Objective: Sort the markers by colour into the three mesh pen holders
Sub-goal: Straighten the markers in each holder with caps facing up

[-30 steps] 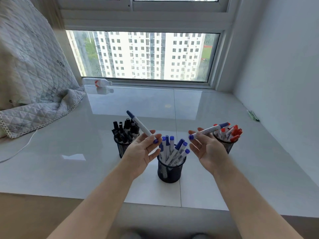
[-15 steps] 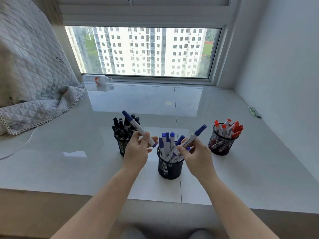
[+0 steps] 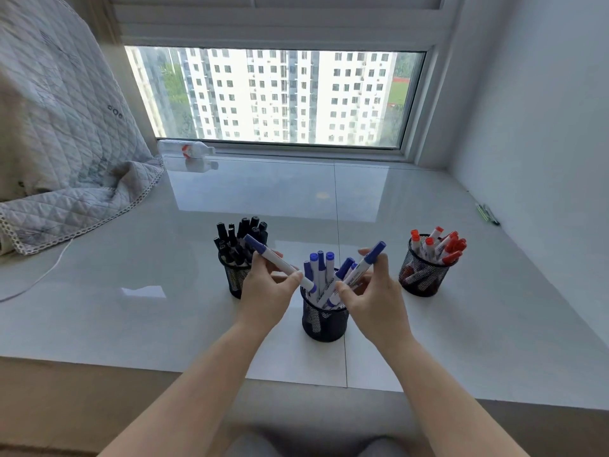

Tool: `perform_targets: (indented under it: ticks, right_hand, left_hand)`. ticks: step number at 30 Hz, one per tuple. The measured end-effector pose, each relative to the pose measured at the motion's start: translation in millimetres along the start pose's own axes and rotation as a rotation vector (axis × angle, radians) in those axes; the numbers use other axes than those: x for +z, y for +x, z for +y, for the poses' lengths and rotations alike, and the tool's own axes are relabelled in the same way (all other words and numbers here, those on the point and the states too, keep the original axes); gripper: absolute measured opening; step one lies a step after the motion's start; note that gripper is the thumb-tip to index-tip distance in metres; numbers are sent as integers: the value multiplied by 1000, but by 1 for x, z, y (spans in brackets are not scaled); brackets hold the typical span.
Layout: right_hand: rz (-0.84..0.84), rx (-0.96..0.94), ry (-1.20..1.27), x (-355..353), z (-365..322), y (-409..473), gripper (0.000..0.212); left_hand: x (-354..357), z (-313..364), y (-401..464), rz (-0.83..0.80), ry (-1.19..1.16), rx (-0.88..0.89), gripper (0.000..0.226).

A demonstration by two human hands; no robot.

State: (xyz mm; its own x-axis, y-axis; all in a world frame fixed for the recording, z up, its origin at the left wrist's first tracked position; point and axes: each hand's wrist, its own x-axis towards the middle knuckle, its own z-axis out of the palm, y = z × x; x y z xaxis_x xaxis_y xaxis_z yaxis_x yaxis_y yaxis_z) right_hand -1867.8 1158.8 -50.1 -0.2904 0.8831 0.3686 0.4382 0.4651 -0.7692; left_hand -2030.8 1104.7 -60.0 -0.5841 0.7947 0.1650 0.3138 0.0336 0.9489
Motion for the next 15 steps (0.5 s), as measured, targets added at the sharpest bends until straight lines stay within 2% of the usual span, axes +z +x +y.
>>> perform_targets:
  ticks: [3,6,9,15]
  right_hand:
    - [-7,-7,-82,2,0,1,35]
    - [-2,-27,-98,4,-2,-1,30]
    - [6,-84,-101,6,-3,-2,21]
    - [-185,-128,-173,4,1,-2,13]
  left_hand:
    - [0,1,-1,-16,34,22,33]
    - [1,5,-1,-24,-32,17,15]
    - [0,10,-2,-33,-57,21,13]
    - [3,10,-3,-20,-8,52,15]
